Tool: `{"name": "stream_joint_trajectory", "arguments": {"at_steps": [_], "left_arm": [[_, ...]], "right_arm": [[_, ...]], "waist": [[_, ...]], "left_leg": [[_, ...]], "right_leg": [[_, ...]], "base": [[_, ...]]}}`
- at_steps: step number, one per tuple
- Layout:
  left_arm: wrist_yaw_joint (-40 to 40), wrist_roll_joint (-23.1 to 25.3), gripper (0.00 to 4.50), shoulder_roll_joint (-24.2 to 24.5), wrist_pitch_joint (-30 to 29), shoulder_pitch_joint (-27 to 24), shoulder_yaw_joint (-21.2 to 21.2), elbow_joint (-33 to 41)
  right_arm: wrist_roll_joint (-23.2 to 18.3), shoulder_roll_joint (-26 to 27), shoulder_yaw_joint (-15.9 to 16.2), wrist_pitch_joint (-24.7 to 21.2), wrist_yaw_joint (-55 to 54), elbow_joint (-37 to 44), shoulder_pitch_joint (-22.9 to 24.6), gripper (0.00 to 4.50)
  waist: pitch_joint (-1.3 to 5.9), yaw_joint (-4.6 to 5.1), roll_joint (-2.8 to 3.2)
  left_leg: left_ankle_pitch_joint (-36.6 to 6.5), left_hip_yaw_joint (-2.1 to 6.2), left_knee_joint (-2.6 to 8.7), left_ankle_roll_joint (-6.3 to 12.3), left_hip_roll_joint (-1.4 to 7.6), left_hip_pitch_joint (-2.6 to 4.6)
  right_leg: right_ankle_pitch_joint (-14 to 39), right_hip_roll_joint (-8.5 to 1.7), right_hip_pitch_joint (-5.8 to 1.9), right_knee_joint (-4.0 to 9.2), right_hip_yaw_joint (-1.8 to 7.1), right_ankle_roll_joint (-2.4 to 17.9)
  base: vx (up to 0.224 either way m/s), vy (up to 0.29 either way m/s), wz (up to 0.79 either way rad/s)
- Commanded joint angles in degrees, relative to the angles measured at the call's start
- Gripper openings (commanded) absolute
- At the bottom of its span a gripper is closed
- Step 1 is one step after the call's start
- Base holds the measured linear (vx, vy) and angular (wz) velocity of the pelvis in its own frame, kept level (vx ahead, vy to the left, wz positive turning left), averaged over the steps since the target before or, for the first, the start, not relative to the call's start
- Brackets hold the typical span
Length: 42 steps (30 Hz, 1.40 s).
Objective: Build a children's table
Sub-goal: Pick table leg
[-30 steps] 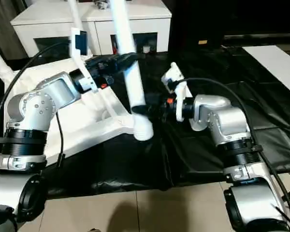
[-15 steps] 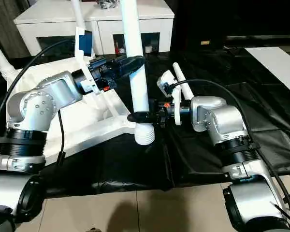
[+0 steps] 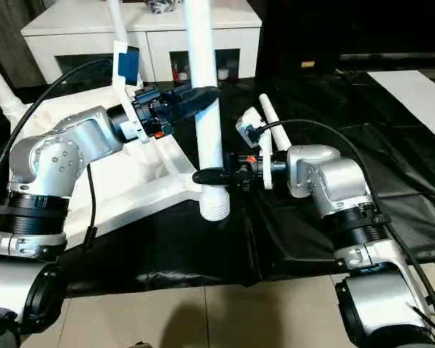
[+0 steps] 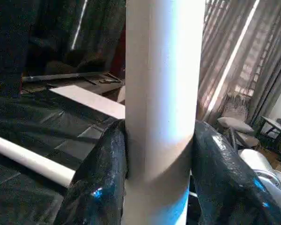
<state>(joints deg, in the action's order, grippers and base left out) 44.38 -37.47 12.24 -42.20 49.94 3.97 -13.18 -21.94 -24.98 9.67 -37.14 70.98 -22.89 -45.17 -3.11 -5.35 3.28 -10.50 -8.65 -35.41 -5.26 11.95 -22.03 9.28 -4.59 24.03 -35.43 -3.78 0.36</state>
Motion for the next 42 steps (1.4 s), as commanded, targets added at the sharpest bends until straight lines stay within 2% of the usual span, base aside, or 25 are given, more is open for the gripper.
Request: {"name": "stream_joint_trajectory", "arguments": {"at_steps": [1,7,8,9,12,13,14,20,24,25,26,27,28,29,30,31,33,35,36,37,38,39,40,41,42], "left_arm": [[0.46,-0.08,1.73,0.5,-0.17,0.14,-0.07,1.47],[-2.61,1.11,1.73,0.05,0.7,0.28,0.82,0.67],[-3.98,0.39,2.29,-0.27,-0.44,0.61,1.95,-0.33],[-3.72,-0.67,2.43,-0.29,-1.41,0.63,2.68,-0.74],[-3.12,-1.25,2.42,-0.09,-2.05,0.37,2.91,-0.72],[-2.79,-1.43,2.77,-0.01,-2.32,0.2,2.85,-0.56],[-2.72,-1.65,2.77,0.0,-2.62,0.01,2.89,-0.38],[-2.81,-2.61,3.26,0.01,-3.8,-1.68,3.05,0.71],[-6.65,1.42,3.53,-0.51,2.6,-2.83,4.25,-1.06],[-7.51,2.52,3.64,-0.35,4.07,-3.24,4.36,-1.09],[-8.98,4.44,3.68,-0.03,6.57,-3.97,4.49,-1.05],[-12.32,7.66,3.68,1.03,9.67,-5.7,4.9,-0.29],[-12.84,8.14,3.68,1.19,10.1,-5.99,4.97,-0.15],[-15.5,10.04,3.68,1.48,12.1,-7.18,5.51,0.5],[-18.45,12.04,3.68,1.7,14.47,-8.37,6.27,0.92],[-22.43,14.79,3.68,1.74,17.26,-11.15,7.34,2.71],[-27.32,19.7,3.68,2.13,21.77,-16.26,7.83,6.17],[-29.8,23.34,3.68,2.55,23.34,-20.72,6.79,8.65],[-32.22,25.29,3.68,1.39,24.34,-24.24,6.64,10.46],[-33.72,26.67,3.68,0.55,25.08,-26.78,6.17,11.93],[-35.41,28.13,3.68,-0.51,25.95,-29.64,5.6,13.7],[-37.37,29.73,3.68,-1.69,26.97,-32.28,4.67,15.64],[-37.58,29.91,3.68,-1.82,27.1,-32.55,4.55,15.87],[-40.92,31.67,3.68,-4.04,28.71,-35.56,3.99,18.38],[-40.92,31.67,3.68,-4.04,28.71,-35.56,3.99,18.38]], "right_arm": [[-0.31,-0.24,1.09,-0.51,1.28,1.49,0.19,1.87],[-0.4,0.25,0.38,-0.47,0.63,1.69,0.91,1.84],[-0.43,0.45,0.05,-0.41,0.13,1.71,1.02,1.84],[-0.39,0.57,-0.17,-0.31,-0.24,1.67,1.11,1.84],[-0.29,0.63,-0.42,-0.12,-0.63,1.63,1.23,1.84],[-0.27,0.65,-0.56,-0.04,-0.81,1.63,1.28,1.84],[-0.24,0.7,-0.85,0.13,-1.21,1.59,1.33,1.84],[-0.68,2.27,-4.97,1.92,-6.7,-0.22,0.92,1.84],[-0.25,3.35,-7.86,3.95,-12.28,-0.85,1.13,1.84],[0.01,3.59,-8.5,4.55,-13.94,-1.21,1.03,1.84],[0.45,4.0,-9.58,5.56,-16.8,-1.84,0.86,1.84],[4.36,3.99,-9.68,10.03,-23.45,-3.13,1.06,1.84],[5.0,3.98,-9.68,10.75,-24.48,-3.31,1.12,1.84],[6.77,4.02,-9.72,12.57,-27.43,-2.93,1.81,1.84],[8.46,4.15,-9.74,14.38,-30.14,-2.07,2.7,1.84],[10.91,4.54,-9.26,17.49,-32.74,0.54,4.97,1.84],[14.85,5.18,-8.7,21.23,-37.36,5.54,9.13,1.84],[15.64,6.71,-9.22,19.88,-40.65,9.09,12.08,1.84],[15.79,8.55,-8.99,19.01,-42.52,12.06,14.66,1.84],[15.92,9.62,-8.3,19.26,-43.54,13.79,16.41,1.84],[16.06,10.71,-7.35,19.87,-44.61,15.73,18.45,1.84],[15.79,12.13,-6.9,20.09,-46.04,16.87,20.16,1.84],[15.78,12.25,-6.84,20.14,-46.16,16.97,20.32,1.84],[16.21,13.53,-6.16,21.28,-47.91,18.2,22.26,1.84],[16.21,13.53,-6.16,21.28,-47.91,18.2,22.26,1.84]], "waist": [[4.84,-0.24,-1.15],[4.89,-0.24,-1.11],[4.89,-0.27,-1.11],[4.87,-0.26,-1.02],[4.91,-0.31,-0.88],[4.92,-0.29,-0.9],[4.92,-0.31,-0.66],[4.9,-0.15,-0.76],[4.9,-0.02,-0.58],[4.94,0.02,-0.05],[4.99,0.07,-0.17],[4.96,0.21,0.09],[5.05,0.16,0.1],[4.95,0.5,-0.14],[4.93,0.49,0.03],[4.9,0.59,-0.37],[5.02,0.82,-0.35],[5.06,0.91,-0.24],[4.84,1.27,-0.29],[4.66,1.64,0.18],[4.7,1.89,0.54],[4.33,2.79,0.84],[4.48,2.99,1.4],[4.34,3.75,2.69],[4.3,4.35,2.77]], "left_leg": [[-5.21,-0.87,3.3,4.38,0.05,0.32],[-5.19,-0.85,3.26,4.28,0.08,0.34],[-5.23,-0.84,3.28,4.31,0.1,0.36],[-5.4,-0.91,3.24,4.2,0.02,0.34],[-5.45,-0.83,3.24,4.2,0.0,0.41],[-5.44,-0.84,3.25,4.19,0.0,0.38],[-5.59,-0.78,3.27,4.06,0.04,0.41],[-5.97,-0.82,3.35,3.39,-0.02,0.46],[-6.03,-0.74,3.41,3.31,-0.02,0.39],[-6.21,-0.67,3.39,3.0,-0.04,0.45],[-6.28,-0.64,3.44,2.9,0.04,0.49],[-6.56,-0.59,3.49,2.49,-0.03,0.52],[-6.02,-0.42,3.51,2.04,0.22,0.46],[-6.59,-0.69,3.49,1.4,-0.17,0.55],[-6.36,-0.51,3.59,0.88,0.08,0.37],[-6.21,-0.61,3.53,0.69,0.04,0.31],[-5.4,-0.66,3.57,1.08,-0.07,0.28],[-5.22,-0.53,3.73,1.74,0.22,0.31],[-6.04,-0.47,3.98,1.68,0.43,0.51],[-9.04,-0.19,4.36,0.65,0.8,0.8],[-10.72,0.44,4.87,0.11,1.64,1.34],[-13.12,1.65,6.24,1.65,3.76,2.15],[-13.44,2.84,7.19,2.84,5.56,2.79],[-18.88,8.5,9.21,10.32,6.32,1.37],[-20.33,9.82,9.42,11.4,6.77,1.85]], "right_leg": [[5.69,-2.29,-4.22,3.03,1.59,15.52],[5.61,-2.28,-4.19,3.01,1.61,15.46],[5.63,-2.28,-4.18,3.02,1.6,15.5],[5.74,-2.25,-4.19,3.08,1.6,15.52],[5.48,-2.21,-4.15,3.06,1.55,15.63],[5.43,-2.22,-4.18,3.07,1.56,15.66],[5.34,-2.22,-4.15,3.03,1.54,15.75],[5.98,-2.2,-4.11,3.09,1.57,15.49],[5.52,-2.21,-4.2,3.23,1.55,15.01],[5.58,-2.23,-4.15,3.2,1.52,14.8],[5.49,-2.31,-4.13,3.33,1.53,14.64],[5.67,-2.21,-4.19,3.26,1.47,14.43],[5.41,-2.47,-4.11,3.24,1.46,14.05],[6.2,-2.1,-4.14,3.37,1.41,13.53],[6.3,-2.3,-4.21,3.35,1.48,12.77],[6.14,-2.2,-4.2,3.46,1.49,12.23],[5.77,-2.09,-4.28,3.38,1.47,10.92],[5.65,-2.06,-4.17,3.29,1.52,10.51],[6.39,-1.54,-3.76,3.51,1.34,10.51],[7.91,-0.75,-3.48,3.88,0.71,10.5],[7.6,-0.3,-3.32,3.84,0.25,10.93],[6.5,0.84,-2.76,3.71,-0.88,12.36],[5.4,0.84,-2.58,2.78,-1.49,13.5],[6.56,0.71,-2.92,-0.55,-3.98,15.8],[7.95,0.75,-2.43,-1.59,-4.04,16.39]], "base": [[0.0,0.0,0.0],[0.0,0.0,0.0],[0.0,0.0,0.0],[0.0,0.0,0.0],[0.0,0.0,0.0],[0.0,0.0,0.0],[0.0,0.0,0.0],[0.0,0.0,0.0],[0.0,0.0,0.0],[0.0,0.0,0.0],[0.0,0.0,0.0],[0.0,0.0,0.0],[0.0,0.0,0.0],[0.0,0.0,0.0],[0.0,0.0,0.0],[0.0,0.0,0.0],[0.0,0.0,0.0],[0.0,0.0,0.0],[0.0,0.0,0.0],[0.0,0.0,0.0],[0.0,0.0,0.0],[0.0,0.0,0.0],[-0.01,-0.085,0.24],[-0.01,-0.085,0.24],[-0.016,-0.114,0.52]]}}
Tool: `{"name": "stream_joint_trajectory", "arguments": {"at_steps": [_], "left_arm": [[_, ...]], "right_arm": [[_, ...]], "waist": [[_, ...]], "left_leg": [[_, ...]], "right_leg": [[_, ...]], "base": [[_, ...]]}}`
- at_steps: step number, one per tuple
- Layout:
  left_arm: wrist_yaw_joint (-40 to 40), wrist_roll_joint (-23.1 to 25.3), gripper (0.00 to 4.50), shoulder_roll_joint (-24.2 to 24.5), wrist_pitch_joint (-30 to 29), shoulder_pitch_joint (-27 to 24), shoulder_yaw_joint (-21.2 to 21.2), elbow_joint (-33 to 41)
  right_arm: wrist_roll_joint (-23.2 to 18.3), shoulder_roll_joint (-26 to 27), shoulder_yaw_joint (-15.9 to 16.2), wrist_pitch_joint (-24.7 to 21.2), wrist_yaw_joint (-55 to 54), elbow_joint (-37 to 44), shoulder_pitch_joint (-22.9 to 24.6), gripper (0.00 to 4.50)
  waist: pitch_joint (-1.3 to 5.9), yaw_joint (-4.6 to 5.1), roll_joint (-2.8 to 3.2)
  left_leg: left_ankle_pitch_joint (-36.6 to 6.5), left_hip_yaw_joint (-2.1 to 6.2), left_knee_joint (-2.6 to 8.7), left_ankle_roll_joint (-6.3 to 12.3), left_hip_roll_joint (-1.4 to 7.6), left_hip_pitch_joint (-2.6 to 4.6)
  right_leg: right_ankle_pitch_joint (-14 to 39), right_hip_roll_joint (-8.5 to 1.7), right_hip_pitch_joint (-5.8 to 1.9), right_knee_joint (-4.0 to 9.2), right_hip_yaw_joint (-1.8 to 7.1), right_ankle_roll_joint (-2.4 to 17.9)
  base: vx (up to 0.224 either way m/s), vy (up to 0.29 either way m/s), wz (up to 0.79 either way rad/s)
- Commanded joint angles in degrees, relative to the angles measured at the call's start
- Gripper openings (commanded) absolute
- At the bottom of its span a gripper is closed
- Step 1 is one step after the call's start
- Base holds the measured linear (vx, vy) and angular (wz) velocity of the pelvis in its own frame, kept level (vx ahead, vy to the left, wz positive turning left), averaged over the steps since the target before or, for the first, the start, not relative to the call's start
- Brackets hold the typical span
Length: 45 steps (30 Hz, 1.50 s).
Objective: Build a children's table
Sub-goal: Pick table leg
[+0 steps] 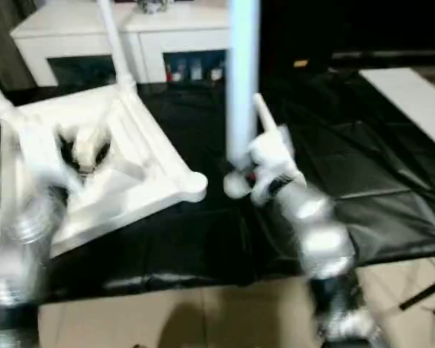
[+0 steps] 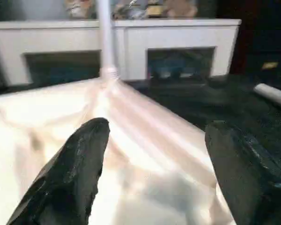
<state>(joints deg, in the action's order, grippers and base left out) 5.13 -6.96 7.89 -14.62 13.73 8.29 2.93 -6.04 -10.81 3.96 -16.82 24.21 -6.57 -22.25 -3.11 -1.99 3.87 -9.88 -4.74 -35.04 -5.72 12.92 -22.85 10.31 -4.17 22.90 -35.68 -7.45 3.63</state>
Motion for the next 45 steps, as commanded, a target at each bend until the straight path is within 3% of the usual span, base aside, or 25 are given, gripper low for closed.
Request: {"name": "stream_joint_trajectory", "arguments": {"at_steps": [1,2,4,5,8,13,15,16,17,19,20,21,23,25,26,27,28,32,33,34,36,40,41,42,45], "left_arm": [[-3.05,1.55,3.68,-0.67,1.71,-0.19,-0.17,2.96],[-3.61,0.3,3.68,-2.08,1.64,-1.32,0.37,4.19],[-4.1,0.25,3.68,-2.53,1.54,-1.73,0.24,4.93],[-4.13,0.51,3.68,-2.37,0.97,-1.67,-0.01,4.9],[-4.68,1.68,3.68,-2.03,0.35,-1.73,-0.33,4.12],[-5.5,3.99,3.68,-2.39,0.67,-3.49,-1.69,5.02],[-5.94,4.67,3.68,-2.46,-0.26,-3.71,-2.27,5.2],[-6.09,4.93,3.68,-2.48,-0.64,-3.74,-2.49,5.16],[-5.9,5.21,3.68,-2.29,-0.43,-3.69,-2.89,5.07],[-5.82,5.59,3.68,-2.1,-0.43,-3.79,-3.4,5.19],[-5.85,5.77,3.68,-1.94,-0.34,-3.79,-3.59,5.36],[-5.92,5.89,3.68,-1.88,-0.32,-3.8,-3.68,5.5],[-5.89,6.74,3.68,-1.33,-0.3,-3.89,-3.96,5.71],[-6.24,7.48,3.68,-1.23,-0.88,-4.14,-3.95,6.14],[-6.33,7.5,3.68,-1.3,-1.24,-4.25,-3.96,6.56],[-6.36,7.51,3.68,-1.32,-1.49,-4.32,-4.0,6.87],[-6.37,7.48,3.68,-1.38,-1.78,-4.5,-4.06,7.41],[-6.96,7.85,3.68,-1.18,-2.56,-5.13,-3.72,8.5],[-7.21,8.03,3.68,-1.05,-2.33,-5.17,-3.54,8.51],[-7.21,8.03,3.68,-1.05,-2.33,-5.17,-3.54,8.51],[-7.4,7.96,3.68,-1.07,-2.12,-5.21,-3.24,8.48],[-8.27,7.88,3.68,-1.96,-2.03,-6.07,-2.46,8.86],[-8.74,8.25,3.68,-2.44,-1.34,-7.57,-2.36,9.38],[-8.69,8.08,3.68,-2.57,-1.04,-7.81,-2.3,9.4],[-7.42,7.06,3.68,-2.52,0.6,-9.27,-2.5,9.59]], "right_arm": [[0.76,-0.32,-0.24,1.59,-1.8,2.28,-0.06,1.84],[1.64,0.75,-1.16,2.31,-4.35,2.68,1.05,1.84],[1.95,1.48,-1.94,2.47,-5.69,2.72,2.08,1.84],[1.91,1.64,-1.78,3.04,-5.15,2.94,3.05,1.84],[2.25,2.07,-0.92,3.47,-4.67,3.18,4.84,1.84],[1.1,2.66,0.03,1.4,-4.96,3.69,5.92,1.84],[0.66,2.72,0.51,1.3,-4.35,3.72,6.15,1.84],[0.62,2.65,0.77,1.36,-4.03,3.76,6.26,1.84],[1.15,2.59,1.09,1.66,-4.03,3.69,6.34,1.84],[1.4,2.63,1.27,1.94,-3.66,3.52,6.5,1.84],[1.74,2.62,1.53,2.4,-3.33,3.41,6.51,1.84],[1.93,2.59,1.69,2.7,-3.07,3.38,6.53,1.84],[0.53,3.67,1.14,2.58,-2.69,2.5,6.17,1.84],[0.47,3.57,1.74,3.46,-2.01,1.85,5.73,1.84],[0.4,3.32,2.09,3.59,-1.55,1.95,5.64,1.84],[0.32,3.18,2.27,3.61,-1.28,2.07,5.6,1.84],[-0.08,3.0,2.32,3.89,-0.53,2.15,5.45,1.84],[-1.29,2.66,2.52,2.84,2.17,1.26,4.73,1.84],[-0.56,2.66,2.93,3.13,2.09,1.07,4.74,1.84],[-0.56,2.66,2.93,3.13,2.09,1.07,4.74,1.84],[-0.5,3.05,3.09,3.02,1.98,1.18,4.93,1.84],[-1.16,4.09,3.38,2.81,1.4,1.7,5.82,1.84],[-2.97,5.12,2.21,2.38,0.68,1.39,6.28,1.84],[-3.03,5.15,2.06,2.56,0.56,1.26,6.26,1.84],[-2.38,4.79,1.24,4.08,-0.28,-0.2,5.72,1.84]], "waist": [[4.22,1.51,2.13],[4.1,1.47,1.11],[2.86,0.25,-1.88],[3.43,-2.82,-4.2],[3.24,-4.57,-3.46],[2.97,-3.12,-1.23],[1.46,-1.64,0.71],[0.95,-4.52,1.22],[1.1,-4.96,-0.03],[1.47,-4.43,-3.66],[0.98,-7.04,-3.58],[1.84,-8.48,-4.11],[2.42,-9.41,-3.16],[4.37,-8.59,1.99],[3.76,-7.11,1.4],[5.83,-4.6,3.23],[6.62,-3.79,2.28],[5.13,-2.18,-0.53],[3.93,-3.32,-5.5],[4.19,-4.43,-4.29],[4.75,-4.33,-3.52],[2.61,-2.66,-0.75],[2.8,0.22,0.49],[4.01,0.97,-0.44],[4.99,-0.47,-1.76]], "left_leg": [[-21.61,6.93,9.03,12.87,5.54,2.37],[-21.95,3.92,9.08,12.45,8.49,3.59],[-25.69,-2.08,5.76,10.27,3.34,1.74],[-14.04,-5.8,-6.46,8.58,-4.99,0.57],[-8.62,-3.29,-1.03,6.03,-2.58,-0.28],[-20.12,-3.22,2.17,5.24,-1.85,4.65],[-43.0,0.27,7.57,6.12,5.64,6.15],[-53.28,0.06,12.88,4.16,8.67,2.84],[-53.95,-2.15,11.39,6.23,7.39,6.39],[-46.0,-4.62,3.51,3.75,1.3,10.26],[-19.85,-4.27,-5.66,7.18,-3.02,3.16],[-10.08,-2.08,-7.8,8.84,-3.45,-0.95],[-4.9,-1.03,-5.96,9.76,-4.4,-1.47],[2.19,-0.37,1.37,8.84,-1.62,3.01],[-0.23,1.58,3.11,11.84,-0.08,3.88],[-4.51,7.93,4.44,21.31,6.21,12.19],[-2.44,9.28,3.59,26.4,7.29,13.82],[6.21,3.42,3.62,32.0,0.91,8.11],[-4.71,0.73,0.44,26.2,-7.74,-1.19],[-9.08,0.0,-0.91,22.82,-9.12,-2.2],[-7.73,1.06,-7.58,11.94,-6.58,-2.84],[-9.01,0.73,0.19,11.56,-1.71,-1.7],[-25.84,4.29,6.29,10.61,3.34,7.39],[-25.34,5.59,6.7,11.84,4.85,9.97],[28.22,5.26,0.81,27.22,3.07,10.59]], "right_leg": [[7.96,0.25,-1.36,-2.03,-0.14,13.59],[7.83,-1.06,-0.35,-2.53,1.43,12.97],[11.97,-1.89,-0.39,1.34,3.7,13.52],[38.95,-5.28,-1.26,8.23,6.69,5.18],[41.7,-6.41,-2.56,6.95,8.1,-11.34],[37.39,-2.43,-2.07,9.62,1.92,-9.6],[34.7,-0.71,-4.96,4.98,-2.87,-8.55],[17.93,-1.14,-6.9,-8.27,0.93,-2.73],[19.81,-1.4,-5.11,-9.54,4.51,-1.58],[43.91,-3.16,-2.66,0.63,8.93,-2.57],[58.43,-10.11,-7.5,8.98,14.34,-1.51],[51.75,-9.02,-10.67,7.54,16.0,-0.19],[35.22,-5.66,-10.98,6.44,14.3,3.69],[17.11,-0.83,-9.5,5.07,8.42,3.28],[14.53,1.02,-8.21,3.41,7.14,1.51],[14.04,0.63,-0.74,-4.82,5.01,-0.77],[13.81,0.09,1.04,-6.75,5.04,-2.67],[-0.11,-0.97,3.56,-5.4,5.69,-7.71],[-7.75,-3.87,-4.03,2.08,7.74,-9.36],[4.8,-7.95,-5.89,4.79,8.71,-11.13],[21.18,-13.8,-7.92,6.74,7.21,-11.92],[32.02,-10.83,-11.73,9.9,-2.67,0.74],[19.8,-1.05,-4.45,0.34,-1.26,1.93],[14.8,-0.8,-2.5,-1.93,0.19,1.64],[0.67,-2.02,4.86,-4.94,4.43,-7.24]], "base": [[-0.002,-0.154,0.51],[-0.002,-0.154,0.51],[-0.004,-0.225,0.23],[-0.014,-0.235,0.17],[-0.038,-0.156,0.07],[-0.06,-0.087,-0.01],[-0.061,-0.008,-0.06],[-0.059,0.001,0.02],[-0.059,0.001,0.02],[0.102,-0.116,0.02],[0.155,-0.126,-0.07],[0.115,-0.061,0.0],[0.04,-0.024,0.13],[0.137,0.001,0.32],[0.128,0.044,0.13],[0.171,0.05,-0.01],[0.173,0.014,-0.04],[0.129,-0.005,-0.05],[0.06,-0.081,0.12],[0.071,-0.102,0.3],[0.085,-0.095,0.38],[0.127,-0.011,0.5],[0.178,0.05,0.37],[0.186,0.033,0.16],[0.17,0.003,0.08]]}}
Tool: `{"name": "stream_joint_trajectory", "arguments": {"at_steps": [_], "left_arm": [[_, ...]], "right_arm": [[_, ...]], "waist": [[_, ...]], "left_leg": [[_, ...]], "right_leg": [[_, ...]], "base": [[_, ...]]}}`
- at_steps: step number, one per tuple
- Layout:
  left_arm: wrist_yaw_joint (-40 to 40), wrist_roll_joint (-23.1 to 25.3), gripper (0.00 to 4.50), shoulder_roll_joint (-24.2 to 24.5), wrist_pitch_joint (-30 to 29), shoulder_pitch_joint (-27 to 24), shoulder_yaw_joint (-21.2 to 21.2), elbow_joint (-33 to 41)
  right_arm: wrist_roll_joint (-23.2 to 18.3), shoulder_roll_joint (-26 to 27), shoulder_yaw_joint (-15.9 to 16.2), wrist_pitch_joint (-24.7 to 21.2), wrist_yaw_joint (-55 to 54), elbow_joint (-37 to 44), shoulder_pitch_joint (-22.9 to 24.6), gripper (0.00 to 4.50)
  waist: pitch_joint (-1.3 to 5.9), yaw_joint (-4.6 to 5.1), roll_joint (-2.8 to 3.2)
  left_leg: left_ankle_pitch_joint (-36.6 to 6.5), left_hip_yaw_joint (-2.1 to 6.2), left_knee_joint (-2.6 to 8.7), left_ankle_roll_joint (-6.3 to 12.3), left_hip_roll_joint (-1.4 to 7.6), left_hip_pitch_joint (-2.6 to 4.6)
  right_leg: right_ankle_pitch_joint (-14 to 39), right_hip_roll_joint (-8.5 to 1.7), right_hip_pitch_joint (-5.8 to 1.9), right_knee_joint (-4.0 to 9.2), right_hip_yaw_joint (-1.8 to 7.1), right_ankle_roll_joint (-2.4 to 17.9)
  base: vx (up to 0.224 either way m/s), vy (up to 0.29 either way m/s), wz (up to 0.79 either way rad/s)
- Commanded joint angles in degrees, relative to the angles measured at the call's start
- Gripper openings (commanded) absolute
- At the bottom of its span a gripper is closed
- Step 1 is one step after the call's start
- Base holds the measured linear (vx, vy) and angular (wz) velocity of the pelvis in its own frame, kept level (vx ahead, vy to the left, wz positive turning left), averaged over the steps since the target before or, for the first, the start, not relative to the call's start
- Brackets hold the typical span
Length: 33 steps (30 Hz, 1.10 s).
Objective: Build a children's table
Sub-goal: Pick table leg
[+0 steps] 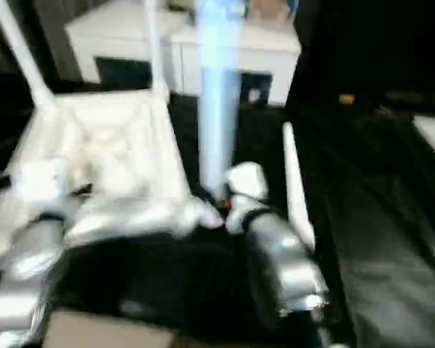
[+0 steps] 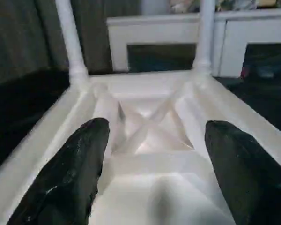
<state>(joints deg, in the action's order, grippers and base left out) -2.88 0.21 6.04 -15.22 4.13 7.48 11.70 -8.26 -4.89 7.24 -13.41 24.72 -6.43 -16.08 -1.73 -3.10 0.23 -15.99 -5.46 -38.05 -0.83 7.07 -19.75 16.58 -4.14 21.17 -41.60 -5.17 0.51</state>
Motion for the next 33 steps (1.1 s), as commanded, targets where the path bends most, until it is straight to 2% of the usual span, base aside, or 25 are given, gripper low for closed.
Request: {"name": "stream_joint_trajectory", "arguments": {"at_steps": [1,2,3,4,5,7,8,10,12,13,14,16,17,18,20,21,23,24,25,26,27,29,31,32,33], "left_arm": [[1.31,-0.68,3.68,-0.51,2.08,0.29,-1.72,0.63],[1.55,-0.9,3.68,-0.44,2.45,0.37,-1.82,0.52],[1.83,-0.94,3.68,-0.3,2.36,0.97,-2.05,-0.62],[1.87,-0.94,3.68,-0.28,2.32,1.06,-2.08,-0.8],[2.45,-0.33,3.68,0.13,2.67,2.29,-2.86,-3.18],[2.64,-0.26,3.68,0.0,2.79,2.72,-3.07,-3.95],[3.04,-0.5,3.68,-0.7,2.75,3.44,-3.46,-5.3],[3.63,-0.57,3.68,-1.01,3.17,3.6,-4.03,-6.13],[4.12,0.29,3.68,-0.88,3.92,3.61,-5.39,-7.28],[4.19,0.26,3.68,-0.87,3.85,3.69,-5.49,-7.32],[4.31,0.07,3.68,-0.84,3.83,3.67,-5.43,-7.29],[4.38,0.55,3.68,-0.24,3.53,3.71,-5.7,-7.03],[4.5,0.54,3.68,0.03,3.41,3.78,-5.62,-6.88],[4.26,0.48,3.68,0.07,3.3,3.91,-5.46,-6.97],[3.1,1.32,3.68,-0.02,3.46,3.9,-5.29,-7.26],[2.18,2.65,3.68,0.04,3.1,3.92,-5.68,-7.28],[1.83,1.74,3.68,-1.38,3.89,3.73,-5.55,-6.89],[1.6,1.94,3.68,-1.45,3.8,3.79,-5.72,-6.92],[0.49,2.73,3.68,-1.65,3.14,4.1,-5.97,-6.96],[-0.14,3.31,3.68,-1.53,2.62,4.27,-6.01,-6.97],[-0.79,2.62,3.68,-2.2,2.32,4.51,-5.43,-6.97],[-2.26,1.25,3.68,-3.6,2.22,5.01,-4.04,-6.74],[-1.54,1.09,3.68,-3.0,2.24,4.9,-3.86,-6.45],[-1.19,1.14,3.68,-2.67,2.25,4.83,-3.87,-6.35],[-1.28,1.51,3.68,-2.61,3.4,4.83,-3.59,-6.07]], "right_arm": [[-0.27,-1.02,-2.55,0.83,-1.15,-0.77,-0.68,1.84],[-0.37,-0.91,-2.96,0.78,-1.2,-0.98,-0.8,1.84],[-0.42,-0.79,-3.62,0.89,-1.38,-1.23,-1.04,1.84],[-0.42,-0.77,-3.7,0.91,-1.4,-1.26,-1.07,1.84],[-0.43,-0.65,-4.61,-0.45,-2.33,-1.33,-1.44,1.84],[-0.49,-0.72,-4.88,-0.83,-2.62,-1.16,-1.48,1.84],[-0.56,-1.17,-5.11,-1.4,-3.12,-0.23,-1.15,1.84],[-0.37,-1.57,-5.01,-1.5,-3.32,0.45,-0.69,1.84],[-0.43,-2.23,-4.96,-1.54,-3.68,1.65,0.12,1.84],[-0.35,-2.52,-5.08,-1.3,-3.85,2.38,0.34,1.84],[-0.19,-2.63,-5.09,-1.09,-4.0,2.88,0.53,1.84],[0.05,-2.54,-5.87,-1.26,-4.68,3.54,0.58,1.84],[0.07,-2.32,-6.32,-1.35,-5.21,3.59,0.37,1.84],[-0.08,-2.11,-6.85,-1.36,-5.49,3.57,0.14,1.84],[0.27,-2.11,-7.03,-0.91,-5.8,3.38,-0.18,1.84],[0.17,-2.23,-7.13,-0.74,-5.68,3.21,-0.42,1.84],[0.07,-3.12,-7.14,-0.5,-5.52,2.52,-1.19,1.84],[-0.03,-3.27,-7.14,-0.54,-5.42,2.49,-1.31,1.84],[-0.21,-3.68,-7.12,-0.65,-5.15,2.5,-1.61,1.84],[-0.23,-3.71,-7.04,-0.74,-5.09,2.64,-1.67,1.84],[-0.26,-3.89,-7.18,-0.76,-4.92,2.56,-1.73,1.84],[-0.14,-4.45,-7.66,-0.71,-4.48,2.18,-1.94,1.84],[0.08,-4.36,-7.55,-0.74,-4.61,2.24,-1.97,1.84],[0.16,-4.29,-7.47,-0.76,-4.69,2.29,-1.97,1.84],[-0.14,-4.4,-7.46,-0.68,-4.64,2.2,-1.94,1.84]], "waist": [[4.08,0.75,0.93],[4.11,0.03,-1.75],[3.62,-0.83,-4.19],[3.63,-1.49,-3.63],[4.14,-1.4,-2.72],[3.8,-0.89,-1.79],[3.55,-0.68,-1.36],[2.74,-1.54,-1.2],[1.25,-4.88,-1.64],[0.84,-4.75,-2.58],[1.0,-3.53,-1.15],[1.94,-1.39,1.02],[2.39,1.72,2.19],[1.9,2.22,3.11],[1.1,1.8,2.44],[1.91,1.92,1.59],[2.95,1.54,-0.2],[2.57,0.83,0.85],[2.43,0.88,1.36],[1.89,2.01,2.9],[1.81,1.95,3.32],[2.37,1.71,3.32],[3.6,1.52,2.75],[4.3,1.3,0.82],[4.39,0.18,-0.88]], "left_leg": [[45.03,5.0,2.8,22.76,7.52,6.57],[46.0,1.07,0.23,16.59,1.39,2.45],[27.81,-0.22,0.66,12.36,-0.88,-0.8],[21.26,0.09,0.96,10.92,0.09,-1.37],[15.55,0.27,2.62,8.54,1.14,-1.93],[12.77,-0.05,3.75,8.04,1.8,-1.68],[1.72,-4.62,2.54,3.39,1.6,1.32],[-8.62,-4.25,1.54,1.14,1.26,0.19],[-12.19,-1.34,-3.06,0.21,1.32,0.75],[-9.53,1.54,-2.37,3.64,2.18,-2.27],[-5.68,2.46,-0.93,6.11,1.87,-2.1],[-5.39,1.44,5.44,13.05,1.37,0.5],[-3.84,2.34,8.15,20.96,1.73,2.41],[-0.57,2.56,10.46,24.91,2.72,1.32],[-0.55,3.12,9.88,24.83,4.76,0.95],[-4.02,4.09,9.38,20.71,5.15,2.09],[-11.19,5.06,8.17,5.79,6.07,1.08],[-13.09,5.4,6.9,-4.57,6.89,-0.98],[-17.03,5.8,7.41,-8.68,8.1,-0.48],[-26.42,7.89,11.04,-15.93,9.94,-0.52],[-30.85,7.93,12.72,-18.33,10.47,-0.55],[-32.37,5.72,13.53,-18.9,7.45,-1.08],[-25.45,4.6,12.1,-17.51,4.24,0.61],[-17.69,3.7,9.51,-16.29,2.43,-0.57],[-5.72,2.81,5.29,-6.74,2.97,-2.95]], "right_leg": [[-10.72,-2.43,6.32,2.59,3.17,-4.72],[-25.85,-4.0,3.59,7.42,5.37,-2.43],[-31.14,-6.21,0.19,7.67,8.15,-1.26],[-33.07,-7.45,-0.26,7.94,8.9,1.79],[-34.21,-6.31,-1.6,7.24,7.79,7.41],[-28.07,-4.68,-1.4,7.09,6.4,13.88],[-11.45,-2.04,1.55,9.93,9.7,14.92],[3.57,-4.03,-0.72,12.36,13.57,15.67],[30.56,-7.83,-1.76,17.56,22.51,12.04],[29.4,-10.42,-3.7,16.34,20.28,12.53],[25.71,-8.58,-2.46,16.56,18.83,12.44],[18.01,-0.92,0.51,12.89,11.76,10.27],[9.22,3.52,3.95,5.94,4.73,7.39],[4.83,3.15,4.29,-0.74,0.71,4.05],[2.77,1.19,4.57,-0.93,-0.81,2.51],[1.68,-0.39,3.51,1.09,0.01,2.33],[-4.97,-5.73,0.49,4.71,3.7,6.51],[-9.7,-8.77,-1.08,6.34,4.94,12.63],[-8.6,-7.25,-1.1,5.9,4.16,12.85],[-3.29,-2.58,0.12,2.74,2.22,5.53],[-1.07,-1.0,0.8,1.1,1.55,1.26],[-1.27,0.92,1.68,-1.04,0.23,-2.61],[-5.51,-0.98,1.92,3.58,0.71,-0.27],[-10.48,-5.53,-0.22,8.04,2.81,0.99],[-18.49,-12.22,-3.21,9.17,5.49,4.4]], "base": [[0.0,0.0,0.0],[0.0,0.0,0.0],[0.0,0.0,0.0],[0.0,0.0,0.0],[0.0,0.0,0.0],[-0.001,-0.025,0.01],[0.0,0.0,0.0],[-0.055,0.064,-0.4],[-0.081,0.113,-0.44],[-0.094,0.199,-0.28],[-0.094,0.199,-0.28],[-0.085,0.246,0.03],[-0.079,0.253,0.08],[-0.081,0.248,0.05],[-0.097,0.206,0.02],[-0.096,0.174,-0.03],[-0.096,0.148,-0.09],[-0.109,0.132,0.01],[-0.103,0.104,0.16],[-0.103,0.104,0.16],[-0.084,0.06,0.19],[-0.084,0.014,0.13],[-0.045,-0.021,0.03],[-0.079,-0.086,-0.02],[-0.066,-0.106,-0.16]]}}
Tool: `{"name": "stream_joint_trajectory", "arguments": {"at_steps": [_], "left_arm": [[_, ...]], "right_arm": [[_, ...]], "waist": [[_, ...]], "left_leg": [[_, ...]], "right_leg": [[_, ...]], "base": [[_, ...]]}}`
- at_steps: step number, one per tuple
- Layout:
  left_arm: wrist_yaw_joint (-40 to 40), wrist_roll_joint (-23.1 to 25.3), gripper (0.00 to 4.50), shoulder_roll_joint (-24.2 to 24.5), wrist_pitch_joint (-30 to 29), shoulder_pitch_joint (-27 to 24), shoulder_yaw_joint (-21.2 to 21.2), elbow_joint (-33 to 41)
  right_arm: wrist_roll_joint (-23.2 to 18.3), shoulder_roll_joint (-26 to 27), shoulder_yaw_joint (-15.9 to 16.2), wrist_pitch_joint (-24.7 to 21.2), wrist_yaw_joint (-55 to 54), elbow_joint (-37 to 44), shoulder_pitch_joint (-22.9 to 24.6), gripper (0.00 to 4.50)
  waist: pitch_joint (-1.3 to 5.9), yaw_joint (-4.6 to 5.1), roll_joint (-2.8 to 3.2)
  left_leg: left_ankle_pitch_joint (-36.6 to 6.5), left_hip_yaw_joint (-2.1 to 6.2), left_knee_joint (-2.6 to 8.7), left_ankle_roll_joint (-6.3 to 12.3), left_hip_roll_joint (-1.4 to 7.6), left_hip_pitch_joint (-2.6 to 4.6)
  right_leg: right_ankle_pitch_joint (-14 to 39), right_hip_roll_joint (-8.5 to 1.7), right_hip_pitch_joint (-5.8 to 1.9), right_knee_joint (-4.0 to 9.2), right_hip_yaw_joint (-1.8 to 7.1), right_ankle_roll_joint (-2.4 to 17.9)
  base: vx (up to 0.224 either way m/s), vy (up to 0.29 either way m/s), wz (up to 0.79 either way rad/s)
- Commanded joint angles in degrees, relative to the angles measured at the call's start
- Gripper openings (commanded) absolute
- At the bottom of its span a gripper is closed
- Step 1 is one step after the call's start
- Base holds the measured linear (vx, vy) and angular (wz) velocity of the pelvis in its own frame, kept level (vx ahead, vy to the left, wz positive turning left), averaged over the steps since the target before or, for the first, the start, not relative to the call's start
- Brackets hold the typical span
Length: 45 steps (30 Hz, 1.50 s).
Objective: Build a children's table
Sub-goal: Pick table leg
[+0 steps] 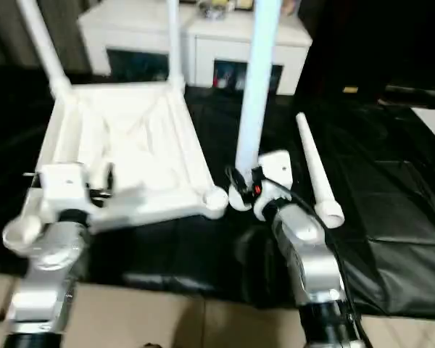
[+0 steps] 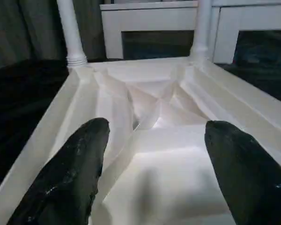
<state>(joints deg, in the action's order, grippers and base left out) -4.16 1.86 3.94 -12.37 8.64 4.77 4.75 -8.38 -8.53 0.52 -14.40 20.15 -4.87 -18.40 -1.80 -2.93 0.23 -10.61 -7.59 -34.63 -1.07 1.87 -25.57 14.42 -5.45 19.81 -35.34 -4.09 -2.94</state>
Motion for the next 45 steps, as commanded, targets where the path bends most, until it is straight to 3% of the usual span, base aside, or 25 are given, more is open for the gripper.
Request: {"name": "stream_joint_trajectory", "arguments": {"at_steps": [1,2,3,5,10,13,14,15,16,17,18,19,20,21,22,23,26,28,29,31,32,36,37,39,45], "left_arm": [[0.03,0.07,3.68,-0.39,1.12,0.3,-0.85,0.99],[-0.44,1.47,3.68,-0.14,0.69,0.3,-1.27,1.16],[-0.61,2.32,3.68,0.21,-0.23,0.49,-1.59,1.46],[0.21,1.46,3.68,0.68,-3.15,0.81,-1.29,1.75],[2.07,-1.13,3.68,0.63,-2.8,1.76,-0.28,0.95],[2.45,-0.9,3.68,0.92,-2.6,2.69,-0.61,0.62],[2.71,-0.94,3.68,1.31,-2.78,3.01,-0.57,0.54],[2.76,-1.07,3.68,1.42,-2.84,3.17,-0.45,0.55],[2.8,-1.06,3.68,1.56,-2.98,3.37,-0.46,0.56],[2.94,-1.1,3.68,1.78,-3.12,3.48,-0.43,0.55],[3.03,-1.13,3.68,1.86,-3.24,3.47,-0.43,0.58],[3.1,-1.16,3.68,1.91,-3.31,3.45,-0.43,0.61],[3.2,-0.92,3.68,2.05,-3.82,2.91,-0.64,1.31],[3.28,-0.81,3.68,2.11,-4.14,2.6,-0.75,1.78],[3.34,-0.73,3.68,2.15,-4.37,2.38,-0.84,2.15],[3.47,-0.69,3.68,2.23,-4.63,2.04,-0.92,2.62],[3.82,-1.03,3.68,2.24,-5.77,0.69,-1.11,4.45],[4.4,-1.47,3.68,2.16,-6.03,0.34,-1.38,4.76],[5.66,-2.17,3.68,2.16,-5.39,1.01,-2.06,3.78],[6.39,-2.63,3.68,1.81,-4.59,1.38,-2.68,2.75],[6.34,-1.51,3.68,2.13,-4.75,1.76,-3.96,2.02],[6.14,-1.27,3.68,2.2,-4.56,2.55,-3.51,0.6],[6.67,-2.36,3.68,1.87,-4.25,2.76,-3.01,0.51],[9.8,-4.65,3.68,2.06,-4.23,3.1,-3.19,0.11],[36.44,-14.0,4.03,10.13,-4.31,3.85,-9.5,-3.82]], "right_arm": [[-0.16,-0.64,-0.64,0.27,-0.11,0.66,0.48,1.84],[-0.14,-0.59,-0.52,0.41,-0.11,0.58,0.59,1.84],[0.05,-0.41,-0.17,0.72,-0.18,0.4,0.85,1.84],[0.76,-0.21,0.37,0.96,-0.51,0.07,0.83,1.84],[0.23,0.55,0.59,0.59,-0.55,-0.8,0.05,1.84],[0.71,0.4,0.9,1.15,-0.78,-1.24,-0.29,1.84],[0.88,0.62,0.81,1.31,-1.16,-1.32,-0.51,1.84],[0.96,0.72,0.74,1.42,-1.36,-1.39,-0.64,1.84],[0.9,0.86,0.49,1.62,-1.56,-1.78,-0.91,1.84],[0.93,0.99,0.44,1.77,-1.71,-2.14,-1.11,1.84],[1.13,0.91,0.65,1.97,-1.6,-2.43,-1.2,1.84],[1.3,0.85,0.82,2.12,-1.5,-2.6,-1.24,1.84],[0.47,1.25,0.72,1.63,-1.04,-2.35,-0.86,1.84],[0.0,1.47,0.66,1.37,-0.83,-2.1,-0.61,1.84],[-0.33,1.61,0.61,1.2,-0.68,-1.9,-0.43,1.84],[-0.7,1.84,0.62,1.04,-0.54,-1.62,-0.15,1.84],[-0.62,2.04,1.15,1.63,0.07,-1.02,1.24,1.84],[0.23,1.71,1.24,2.5,-0.44,-1.05,1.64,1.84],[0.21,1.55,0.09,2.55,-1.29,-0.41,1.48,1.84],[0.06,1.24,-0.83,2.88,-1.56,-0.24,1.35,1.84],[-0.28,0.63,-1.97,2.17,-1.83,0.48,1.03,1.84],[-1.11,0.08,-2.24,1.78,-1.17,0.44,-0.14,1.84],[-0.83,-0.39,-2.01,2.07,-0.82,-0.1,-0.61,1.84],[-0.72,-1.18,-1.71,2.33,0.25,-0.85,-1.48,1.84],[-3.92,-4.41,-0.26,-0.55,10.04,-2.28,-4.19,1.84]], "waist": [[3.66,-0.87,-1.08],[2.45,-2.02,-0.08],[2.16,-1.38,1.26],[1.98,0.58,2.28],[1.22,0.4,0.67],[0.17,1.81,2.0],[-0.55,1.39,3.69],[0.01,-1.11,3.15],[0.99,-0.95,3.29],[0.29,0.25,-0.1],[0.29,0.25,-0.1],[-0.04,0.03,-0.5],[1.46,-0.81,1.41],[2.96,-0.23,3.19],[2.99,1.0,3.1],[4.82,2.73,4.22],[3.35,1.16,3.21],[2.35,0.73,-0.43],[2.18,-1.4,-2.19],[2.03,-2.34,-1.05],[1.58,-2.67,-0.84],[2.12,-2.35,3.17],[3.93,-1.77,4.38],[4.66,-2.31,4.25],[2.63,-2.97,2.5]], "left_leg": [[-7.74,4.63,0.59,-1.81,8.52,1.87],[-4.92,5.59,-0.14,2.08,10.09,1.77],[-14.07,6.72,4.04,0.08,11.89,1.81],[-43.86,7.48,7.69,-11.17,10.83,3.37],[-39.5,5.65,3.33,-7.07,9.57,3.69],[-42.92,5.16,3.18,-6.34,9.77,4.67],[-54.18,5.06,10.92,-7.69,7.75,-0.83],[-52.04,1.98,12.62,-6.95,2.03,-4.06],[-43.83,1.0,12.05,-5.93,2.0,-2.55],[-12.82,3.99,-11.76,3.07,5.19,4.05],[-12.82,3.99,-11.76,3.07,5.19,4.05],[-5.62,3.37,-12.38,3.94,5.56,-4.89],[-7.69,3.79,-5.14,2.99,9.47,0.58],[-7.29,4.22,1.1,5.25,10.03,7.84],[-8.1,8.12,2.65,13.5,12.9,14.26],[17.45,12.2,1.09,30.04,16.59,16.38],[17.49,7.59,3.14,27.74,12.85,11.7],[-1.02,3.27,2.52,19.72,7.87,9.83],[-13.53,0.6,-3.38,12.8,1.97,6.42],[-7.79,2.83,-7.92,5.76,3.48,3.63],[-2.41,4.08,-7.04,2.6,5.07,1.45],[9.52,3.56,2.27,3.47,8.65,3.02],[16.39,5.0,0.38,4.76,11.39,5.35],[26.41,4.48,-0.95,4.26,10.44,5.37],[-9.06,1.17,2.72,2.19,10.46,4.59]], "right_leg": [[-18.16,-13.77,-2.63,4.53,4.93,8.33],[-14.29,-14.08,-1.96,5.37,4.28,10.39],[-0.98,-8.1,-2.21,3.61,1.27,11.85],[7.79,-2.98,-0.1,0.82,0.56,6.93],[36.36,-9.36,-0.17,7.26,2.63,7.41],[47.13,-6.35,-1.99,9.04,-1.63,3.7],[36.42,-1.9,-8.13,1.6,-4.96,4.27],[21.32,4.48,-12.24,-4.75,-4.95,4.03],[25.39,2.89,-10.77,-4.83,-2.95,5.76],[53.74,-15.76,-2.66,14.14,3.18,13.07],[53.74,-15.76,-2.66,14.14,3.18,13.07],[45.31,-14.06,-10.99,10.87,0.64,12.93],[31.55,-9.03,-10.06,8.08,0.83,14.66],[16.53,-0.58,-7.64,3.87,-3.58,15.17],[10.74,2.81,-0.19,-1.26,-2.77,14.18],[9.35,0.7,5.59,-8.21,-0.85,1.2],[-0.41,0.49,6.87,-8.84,0.44,-2.41],[-8.57,-1.37,3.59,0.21,3.67,4.03],[13.04,-4.6,-1.99,5.86,9.36,4.88],[33.44,-8.19,-5.56,6.98,10.83,13.56],[22.55,-7.95,-6.08,6.08,10.03,18.03],[0.38,-0.31,-1.6,2.69,2.89,14.51],[-12.55,-0.53,0.56,-0.14,3.23,13.2],[-21.91,-0.87,0.88,-0.63,3.43,14.07],[-0.78,-2.82,0.68,2.13,4.48,16.37]], "base": [[-0.107,-0.096,-0.25],[-0.071,-0.045,-0.21],[-0.077,0.033,-0.27],[-0.08,0.021,-0.3],[-0.052,-0.034,-0.1],[-0.026,0.004,-0.04],[-0.079,0.011,-0.13],[-0.078,0.043,0.19],[0.051,-0.063,0.62],[0.051,-0.063,0.62],[0.205,-0.093,0.33],[0.19,0.02,0.25],[0.19,0.02,0.25],[0.101,0.028,0.57],[0.123,-0.038,0.25],[0.123,-0.038,0.25],[0.105,-0.038,-0.18],[0.107,-0.047,0.01],[0.105,-0.066,0.11],[0.107,-0.031,-0.01],[0.104,-0.004,-0.08],[0.082,0.046,-0.03],[0.079,0.096,-0.05],[0.062,0.092,-0.03],[0.001,0.022,0.01]]}}
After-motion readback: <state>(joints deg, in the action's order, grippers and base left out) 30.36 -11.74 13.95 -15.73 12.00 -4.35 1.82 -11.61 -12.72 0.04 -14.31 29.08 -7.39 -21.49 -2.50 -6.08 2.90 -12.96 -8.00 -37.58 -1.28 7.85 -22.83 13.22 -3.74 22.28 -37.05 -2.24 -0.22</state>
